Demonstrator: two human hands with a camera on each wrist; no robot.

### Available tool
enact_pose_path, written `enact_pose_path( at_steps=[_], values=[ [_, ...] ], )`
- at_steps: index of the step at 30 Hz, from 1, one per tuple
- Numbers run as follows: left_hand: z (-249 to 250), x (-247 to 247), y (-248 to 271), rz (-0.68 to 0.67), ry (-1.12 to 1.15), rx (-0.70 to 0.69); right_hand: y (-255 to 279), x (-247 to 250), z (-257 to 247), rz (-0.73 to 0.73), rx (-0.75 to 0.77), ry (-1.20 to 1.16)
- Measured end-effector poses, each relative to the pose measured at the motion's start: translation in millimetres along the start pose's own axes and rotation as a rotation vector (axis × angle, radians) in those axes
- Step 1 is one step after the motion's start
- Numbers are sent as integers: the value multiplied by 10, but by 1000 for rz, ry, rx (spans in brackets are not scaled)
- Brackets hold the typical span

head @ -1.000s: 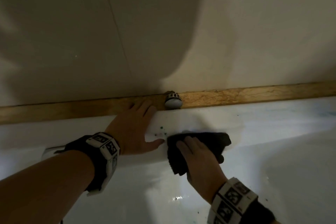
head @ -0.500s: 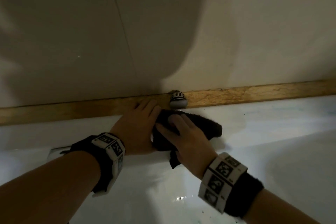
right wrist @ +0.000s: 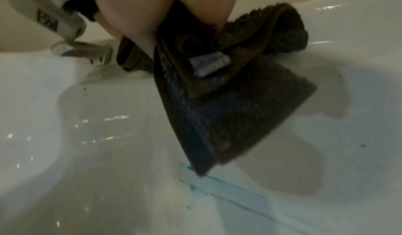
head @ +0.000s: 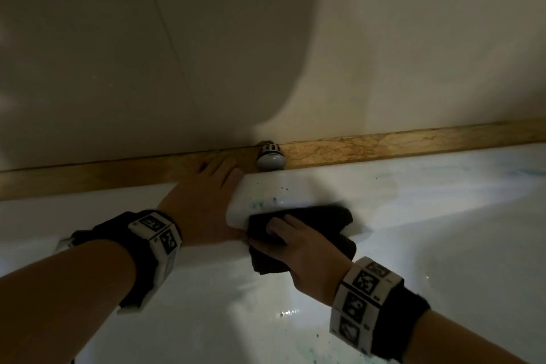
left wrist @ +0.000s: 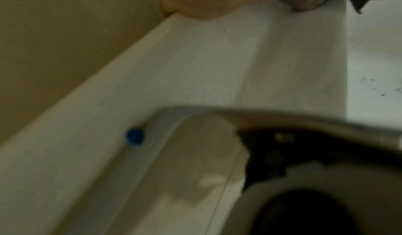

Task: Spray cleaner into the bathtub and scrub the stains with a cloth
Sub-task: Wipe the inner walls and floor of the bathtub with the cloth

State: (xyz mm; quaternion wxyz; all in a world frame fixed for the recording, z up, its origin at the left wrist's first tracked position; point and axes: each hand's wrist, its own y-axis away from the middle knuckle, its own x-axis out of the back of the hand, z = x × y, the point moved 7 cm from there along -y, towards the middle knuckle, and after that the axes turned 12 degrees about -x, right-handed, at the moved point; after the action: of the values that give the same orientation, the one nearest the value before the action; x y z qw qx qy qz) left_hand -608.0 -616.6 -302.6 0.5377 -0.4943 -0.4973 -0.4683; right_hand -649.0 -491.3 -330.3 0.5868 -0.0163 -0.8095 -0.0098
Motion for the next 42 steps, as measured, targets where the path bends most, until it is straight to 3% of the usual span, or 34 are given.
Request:
enact_pose_path(
  at_steps=[4,6,10,11,13,18,26,30,33,35,38,41,42],
  values=[
    [-14,-22,7,-67,16,63,180,7,-31,-169,-78,-127],
    [-19,-32,10,-80,25,86,354,196,55,20,-241,-312],
    [-47,-65,18,-93,7,96,1034,552,591,585,-1058,-602],
    [-47,-60,16,-87,1,94,1207,543,715,662,-1250,-561],
    [-32,-20,18,-48,-8,92,1252,484,889,654,-1394,-502],
    [25,80,28,47,-14,75,711,359,709,677,-1123,-453],
    [11,53,36,75,5,72,176,-134,-48,138,-566,-316],
    [30,49,36,67,20,70,114,-132,-318,64,-315,-362],
    [24,38,23,53,18,66,285,-22,-163,126,-507,-500],
    [16,48,26,62,10,65,532,167,-85,249,-639,-520],
    [22,63,25,78,6,58,753,356,-21,105,-821,-943],
    [17,58,34,73,15,68,873,629,231,324,-924,-1287],
    [15,55,32,70,13,72,848,727,281,374,-892,-1323]
  ],
)
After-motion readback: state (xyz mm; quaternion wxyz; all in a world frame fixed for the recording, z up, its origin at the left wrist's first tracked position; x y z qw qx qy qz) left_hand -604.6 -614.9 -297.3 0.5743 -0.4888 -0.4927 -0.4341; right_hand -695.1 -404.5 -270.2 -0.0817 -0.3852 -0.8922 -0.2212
